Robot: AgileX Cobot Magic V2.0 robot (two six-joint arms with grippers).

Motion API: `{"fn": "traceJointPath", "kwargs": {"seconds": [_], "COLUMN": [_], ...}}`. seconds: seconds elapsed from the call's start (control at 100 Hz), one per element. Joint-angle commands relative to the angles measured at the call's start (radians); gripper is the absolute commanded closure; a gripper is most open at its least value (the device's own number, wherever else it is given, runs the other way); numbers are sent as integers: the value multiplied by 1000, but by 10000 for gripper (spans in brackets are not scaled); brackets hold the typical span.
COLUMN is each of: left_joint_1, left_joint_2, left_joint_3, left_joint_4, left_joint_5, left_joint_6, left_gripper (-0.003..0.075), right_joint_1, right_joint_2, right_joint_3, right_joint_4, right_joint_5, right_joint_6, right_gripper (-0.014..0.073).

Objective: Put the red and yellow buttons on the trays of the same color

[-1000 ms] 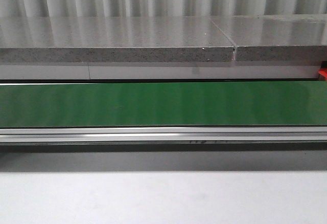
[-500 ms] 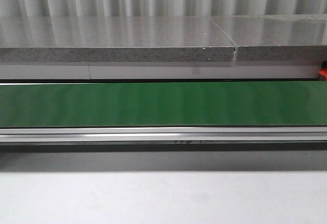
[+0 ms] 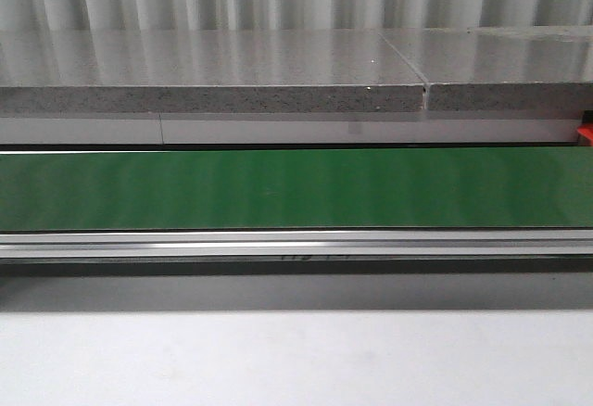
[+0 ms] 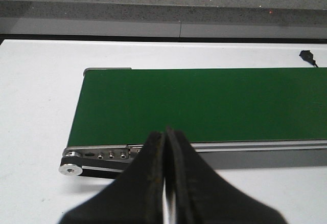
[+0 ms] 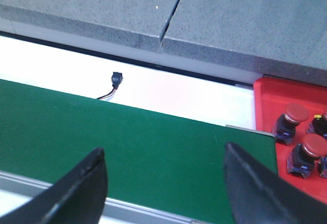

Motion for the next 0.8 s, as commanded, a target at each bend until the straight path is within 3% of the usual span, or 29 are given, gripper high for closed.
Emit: {"fn": "traceJointPath", "kwargs": {"seconds": [0.0, 0.33, 0.79], "left_joint_1": [-6, -6, -6], "left_joint_2": [8, 8, 8], "left_joint_3": [-27, -27, -27], "left_joint_4": [-17, -17, -17], "left_joint_5": [-72, -72, -72], "left_joint_6": [-3, -3, -3], "left_gripper": [741, 741, 741], "right_joint_1": [1, 1, 1], "right_joint_2": [-71, -275, -276], "right_joint_3": [16, 94, 94], "right_joint_4": [2, 4, 4], "right_joint_5": [-40, 107, 109], "right_joint_6": [-12, -12, -12], "right_gripper": [196, 692, 685]}}
